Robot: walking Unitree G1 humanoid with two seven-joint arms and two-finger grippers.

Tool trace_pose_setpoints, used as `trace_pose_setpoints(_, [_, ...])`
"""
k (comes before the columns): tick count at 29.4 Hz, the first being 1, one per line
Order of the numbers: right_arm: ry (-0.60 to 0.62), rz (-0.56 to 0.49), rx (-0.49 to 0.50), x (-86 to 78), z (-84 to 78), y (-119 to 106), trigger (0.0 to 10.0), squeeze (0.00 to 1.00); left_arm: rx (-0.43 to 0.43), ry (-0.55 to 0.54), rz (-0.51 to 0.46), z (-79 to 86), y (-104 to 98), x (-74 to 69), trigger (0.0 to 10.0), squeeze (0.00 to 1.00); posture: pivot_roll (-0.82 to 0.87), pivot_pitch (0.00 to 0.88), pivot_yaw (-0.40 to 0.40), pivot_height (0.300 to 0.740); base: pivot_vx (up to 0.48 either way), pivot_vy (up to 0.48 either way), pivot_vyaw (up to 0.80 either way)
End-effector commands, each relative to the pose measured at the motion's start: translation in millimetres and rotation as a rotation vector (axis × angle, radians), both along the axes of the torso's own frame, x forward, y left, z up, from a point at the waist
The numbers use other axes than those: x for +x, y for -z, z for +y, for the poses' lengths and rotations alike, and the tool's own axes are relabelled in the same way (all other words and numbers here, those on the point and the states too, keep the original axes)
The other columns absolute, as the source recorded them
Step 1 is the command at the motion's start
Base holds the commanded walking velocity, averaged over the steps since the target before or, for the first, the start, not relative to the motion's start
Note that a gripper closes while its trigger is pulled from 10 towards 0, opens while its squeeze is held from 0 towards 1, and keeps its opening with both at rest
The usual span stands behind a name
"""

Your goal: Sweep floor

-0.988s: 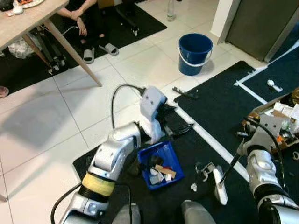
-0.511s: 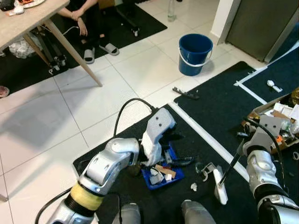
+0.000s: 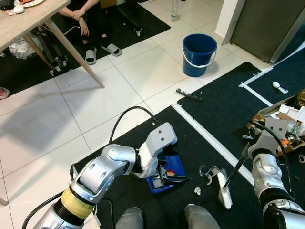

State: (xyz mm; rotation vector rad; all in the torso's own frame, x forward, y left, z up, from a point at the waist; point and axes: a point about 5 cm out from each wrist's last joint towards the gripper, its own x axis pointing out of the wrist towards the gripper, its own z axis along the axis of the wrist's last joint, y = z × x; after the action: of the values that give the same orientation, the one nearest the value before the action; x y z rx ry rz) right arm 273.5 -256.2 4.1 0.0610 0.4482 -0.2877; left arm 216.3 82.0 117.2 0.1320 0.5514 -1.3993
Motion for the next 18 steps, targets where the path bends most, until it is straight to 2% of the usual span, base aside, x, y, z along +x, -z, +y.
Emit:
trace_pose_setpoints(1, [0.024, 0.133, 0.095, -24.3, 9.4, 29, 10.0, 0.0, 0.009, 0.061, 0.027, 3.7, -5, -7.2, 10.0, 0.0, 0.06, 0.073, 0.029, 0.74, 0.0, 0.0, 0.0])
trace_pose_setpoints(6, [0.025, 0.131, 0.096, -23.8, 9.9, 29, 10.0, 0.0, 0.012, 0.123, 0.055, 8.6, -11, -13.7, 10.0, 0.0, 0.06, 0.069, 0.034, 0.74, 0.0, 0.0, 0.0])
trace_pose_setpoints(8, [0.032, 0.129, 0.098, -23.6, 10.1, 29, 10.0, 0.0, 0.058, 0.189, 0.108, 17.6, -9, -23.8, 10.0, 0.0, 0.06, 0.069, 0.037, 0.74, 0.0, 0.0, 0.0])
trace_pose_setpoints(18, [0.034, 0.135, 0.097, -25.8, 8.9, 30, 10.0, 0.0, 0.158, 0.216, 0.105, 30.1, -5, -26.6, 10.0, 0.0, 0.06, 0.07, 0.037, 0.74, 0.0, 0.0, 0.0])
